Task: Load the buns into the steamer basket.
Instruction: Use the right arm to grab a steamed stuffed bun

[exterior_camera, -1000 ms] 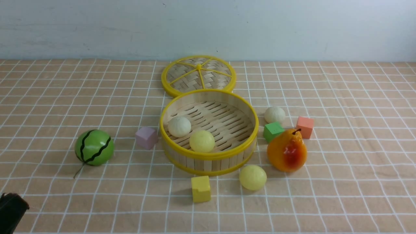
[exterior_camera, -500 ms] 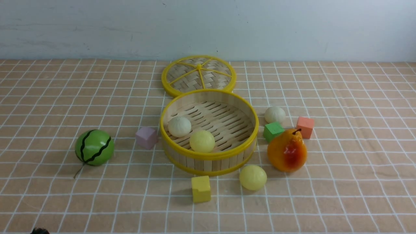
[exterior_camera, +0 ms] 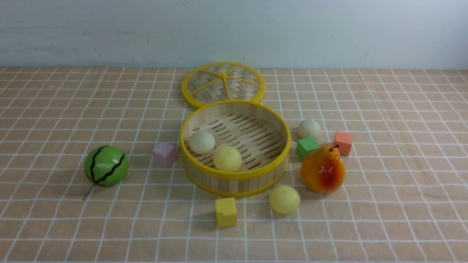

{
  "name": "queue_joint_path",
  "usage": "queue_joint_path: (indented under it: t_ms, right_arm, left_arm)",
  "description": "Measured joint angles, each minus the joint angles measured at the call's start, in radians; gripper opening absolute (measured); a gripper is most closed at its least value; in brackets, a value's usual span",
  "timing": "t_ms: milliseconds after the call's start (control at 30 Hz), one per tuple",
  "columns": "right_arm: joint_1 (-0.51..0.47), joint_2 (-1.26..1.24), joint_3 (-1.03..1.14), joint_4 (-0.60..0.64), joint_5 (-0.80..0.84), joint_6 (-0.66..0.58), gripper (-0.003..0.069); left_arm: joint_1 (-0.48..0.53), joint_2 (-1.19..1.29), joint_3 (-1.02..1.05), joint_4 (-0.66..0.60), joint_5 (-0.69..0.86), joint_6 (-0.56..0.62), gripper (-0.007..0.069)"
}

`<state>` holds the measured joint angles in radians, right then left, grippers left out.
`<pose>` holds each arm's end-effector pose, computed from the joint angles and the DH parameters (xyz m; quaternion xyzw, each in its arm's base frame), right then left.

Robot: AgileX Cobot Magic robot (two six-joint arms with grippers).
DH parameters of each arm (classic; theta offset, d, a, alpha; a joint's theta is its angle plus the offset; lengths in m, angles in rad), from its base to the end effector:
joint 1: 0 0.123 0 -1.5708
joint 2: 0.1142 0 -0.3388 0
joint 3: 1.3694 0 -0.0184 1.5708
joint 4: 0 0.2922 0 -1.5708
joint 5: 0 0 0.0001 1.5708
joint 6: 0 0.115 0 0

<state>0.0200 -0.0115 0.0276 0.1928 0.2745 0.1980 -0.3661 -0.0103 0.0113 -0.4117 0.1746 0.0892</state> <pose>0.0656 0.0073 0.1741 0.1237 0.7637 0.1467 0.6164 0.0596 -0.0315 0.1930 0.0417 0.7316 -0.2518 0.6322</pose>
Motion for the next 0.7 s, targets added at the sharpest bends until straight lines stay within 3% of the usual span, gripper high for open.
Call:
queue_joint_path:
  t_ms: [267, 367, 567, 700]
  right_arm:
    - [0.002, 0.0, -0.014, 0.268, -0.182, 0.106, 0.0239]
    - [0.015, 0.033, -0.091, 0.279, -0.086, 0.086, 0.022]
    - [0.072, 0.484, -0.506, 0.254, 0.447, -0.213, 0.0087]
    - [0.076, 0.783, -0.664, 0.235, 0.601, -0.336, 0.002]
  left_arm:
    - [0.0, 0.0, 0.0, 0.0, 0.0, 0.0, -0.0013]
    - [0.0, 0.0, 0.0, 0.0, 0.001, 0.0, -0.0013]
    - [0.0, 0.0, 0.0, 0.001, 0.004, 0.0, -0.0013]
    - [0.0, 0.0, 0.0, 0.001, 0.005, 0.0, -0.0013]
